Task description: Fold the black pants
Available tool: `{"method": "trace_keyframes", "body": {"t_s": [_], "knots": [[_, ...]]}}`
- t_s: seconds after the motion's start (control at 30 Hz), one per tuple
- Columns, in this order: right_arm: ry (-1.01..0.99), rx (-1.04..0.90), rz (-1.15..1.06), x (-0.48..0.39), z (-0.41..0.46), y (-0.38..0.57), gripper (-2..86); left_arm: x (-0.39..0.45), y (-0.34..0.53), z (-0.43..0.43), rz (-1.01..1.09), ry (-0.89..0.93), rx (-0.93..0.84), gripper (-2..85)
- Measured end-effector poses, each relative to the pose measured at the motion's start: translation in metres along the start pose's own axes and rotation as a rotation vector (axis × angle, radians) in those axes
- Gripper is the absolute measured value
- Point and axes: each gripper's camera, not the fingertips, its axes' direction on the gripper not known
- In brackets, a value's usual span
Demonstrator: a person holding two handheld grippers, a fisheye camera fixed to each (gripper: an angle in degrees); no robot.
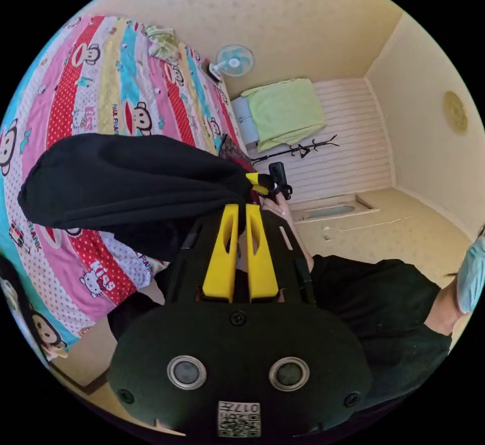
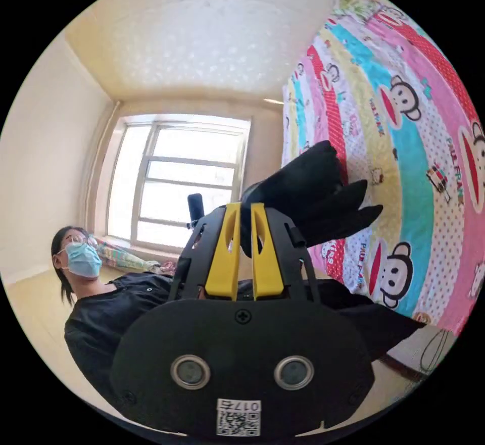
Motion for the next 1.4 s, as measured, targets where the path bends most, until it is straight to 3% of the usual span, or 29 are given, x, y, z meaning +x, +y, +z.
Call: {"method": "trace_keyframes", "body": {"t_s": [0.13,0.27,0.43,0.63,0.77,0.97,1.1,1.23,1.4], "knots": [[0.139,0.038,0.327,0.048,0.014,0.017,2.5,-0.068,-0.001,0.084,-0.257,0.126,-0.234,2.4],[0.572,-0.155,0.482,0.045,0.018,0.001,2.8,-0.096,0.012,0.134,-0.394,0.176,-0.4,5.4],[0.69,-0.256,0.394,0.017,0.028,-0.064,5.8,-0.12,0.035,0.114,-0.552,0.453,-0.191,0.2],[0.704,-0.502,0.11,-0.002,0.188,-0.157,10.6,-0.134,0.047,0.039,-0.66,0.431,0.146,-0.7],[0.765,-0.728,-0.062,-0.002,0.345,-0.183,18.8,-0.124,0.048,0.011,-0.777,0.221,0.154,-0.1],[1.159,-0.958,-0.299,0.054,0.478,-0.161,20.8,-0.103,0.047,0.019,-0.778,0.213,0.216,0.0],[1.552,-1.023,-0.633,0.066,0.505,-0.12,11.8,-0.097,0.046,0.046,-0.748,0.348,0.271,-0.7],[1.488,-0.917,-0.65,0.037,0.473,-0.119,6.7,-0.088,0.029,0.07,-0.685,0.394,0.291,-0.1],[1.016,-0.491,-0.288,-0.028,0.321,-0.19,4.5,-0.073,-0.006,0.067,-0.553,0.278,0.401,5.1]]}}
